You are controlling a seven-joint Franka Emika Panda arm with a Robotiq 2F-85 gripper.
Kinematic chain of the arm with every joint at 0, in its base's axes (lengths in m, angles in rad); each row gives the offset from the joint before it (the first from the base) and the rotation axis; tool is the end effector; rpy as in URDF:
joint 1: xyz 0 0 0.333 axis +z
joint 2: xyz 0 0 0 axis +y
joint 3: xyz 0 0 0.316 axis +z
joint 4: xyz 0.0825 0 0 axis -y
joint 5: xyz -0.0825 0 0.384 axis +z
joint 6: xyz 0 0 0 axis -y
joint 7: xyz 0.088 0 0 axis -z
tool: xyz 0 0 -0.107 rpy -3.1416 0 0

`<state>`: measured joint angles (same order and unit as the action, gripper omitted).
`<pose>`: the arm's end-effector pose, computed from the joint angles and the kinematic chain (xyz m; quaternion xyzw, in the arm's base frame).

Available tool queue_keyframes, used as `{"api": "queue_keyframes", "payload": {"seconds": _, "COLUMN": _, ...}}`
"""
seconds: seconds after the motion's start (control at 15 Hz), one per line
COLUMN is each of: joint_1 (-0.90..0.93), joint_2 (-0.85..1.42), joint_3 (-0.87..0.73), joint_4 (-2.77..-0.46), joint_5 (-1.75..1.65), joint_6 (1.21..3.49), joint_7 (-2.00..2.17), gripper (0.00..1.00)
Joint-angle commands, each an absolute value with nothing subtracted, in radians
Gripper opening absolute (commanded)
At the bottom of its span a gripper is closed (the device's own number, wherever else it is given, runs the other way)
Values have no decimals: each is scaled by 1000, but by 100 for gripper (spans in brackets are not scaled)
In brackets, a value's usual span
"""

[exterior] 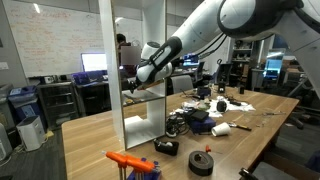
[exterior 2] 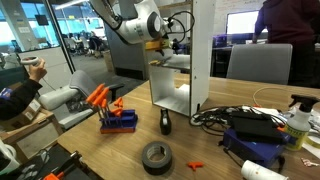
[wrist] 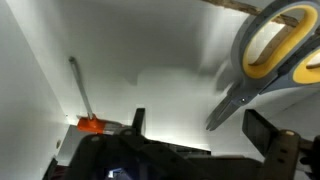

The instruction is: Remove the tape and scissors from the shelf and put them on the table

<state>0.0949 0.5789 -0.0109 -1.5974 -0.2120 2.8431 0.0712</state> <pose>0.7356 0.0746 0.3710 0.9388 0.0932 0.3293 0.0396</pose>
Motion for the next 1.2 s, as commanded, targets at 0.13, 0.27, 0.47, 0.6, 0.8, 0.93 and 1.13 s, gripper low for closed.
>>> {"api": "queue_keyframes", "payload": {"seconds": 0.13, "joint_1": 123, "joint_2": 653, "joint_3": -18, "joint_4": -1480, "joint_5": -191, "joint_6": 2816, "joint_7": 52, "gripper": 100}}
{"api": "queue_keyframes", "payload": {"seconds": 0.27, "joint_1": 127, "joint_2": 668, "joint_3": -17, "joint_4": -1459, "joint_5": -190, "joint_6": 2808, "joint_7": 51, "gripper": 100}}
{"api": "queue_keyframes", "payload": {"seconds": 0.47, "joint_1": 133, "joint_2": 687, "joint_3": -17, "joint_4": -1434, "joint_5": -189, "joint_6": 2799, "joint_7": 52, "gripper": 100}}
{"api": "queue_keyframes", "payload": {"seconds": 0.6, "joint_1": 137, "joint_2": 697, "joint_3": -18, "joint_4": -1421, "joint_5": -190, "joint_6": 2791, "joint_7": 54, "gripper": 100}}
{"api": "queue_keyframes", "payload": {"seconds": 0.8, "joint_1": 138, "joint_2": 715, "joint_3": -13, "joint_4": -1401, "joint_5": -187, "joint_6": 2779, "joint_7": 52, "gripper": 100}}
{"api": "queue_keyframes", "payload": {"seconds": 0.93, "joint_1": 137, "joint_2": 729, "joint_3": -8, "joint_4": -1391, "joint_5": -183, "joint_6": 2770, "joint_7": 49, "gripper": 100}}
{"api": "queue_keyframes", "payload": {"seconds": 1.13, "joint_1": 139, "joint_2": 750, "joint_3": -5, "joint_4": -1372, "joint_5": -183, "joint_6": 2753, "joint_7": 49, "gripper": 100}}
